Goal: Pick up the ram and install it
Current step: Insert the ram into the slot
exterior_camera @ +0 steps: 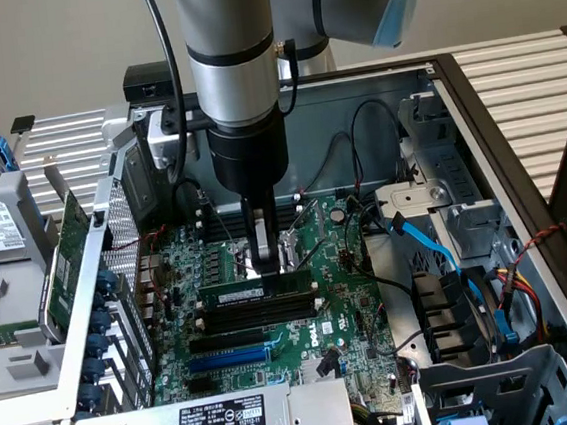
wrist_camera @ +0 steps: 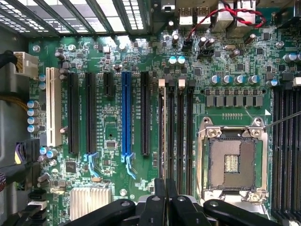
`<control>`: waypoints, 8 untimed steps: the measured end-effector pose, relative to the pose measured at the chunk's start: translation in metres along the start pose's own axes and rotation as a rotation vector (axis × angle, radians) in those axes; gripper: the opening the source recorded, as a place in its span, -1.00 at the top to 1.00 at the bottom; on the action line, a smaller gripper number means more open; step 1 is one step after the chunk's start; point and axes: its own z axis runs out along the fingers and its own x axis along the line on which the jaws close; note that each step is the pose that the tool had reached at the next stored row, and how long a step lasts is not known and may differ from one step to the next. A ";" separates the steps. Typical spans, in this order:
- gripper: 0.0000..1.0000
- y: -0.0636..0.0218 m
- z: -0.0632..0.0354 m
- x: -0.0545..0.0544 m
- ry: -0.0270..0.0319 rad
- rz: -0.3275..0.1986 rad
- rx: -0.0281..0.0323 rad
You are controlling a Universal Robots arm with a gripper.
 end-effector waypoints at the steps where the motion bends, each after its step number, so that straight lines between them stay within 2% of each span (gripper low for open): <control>1: 0.76 0.0000 0.0005 0.000 0.0004 0.000 -0.0002; 8: 0.76 0.0001 0.0040 0.000 0.0048 -0.001 -0.0017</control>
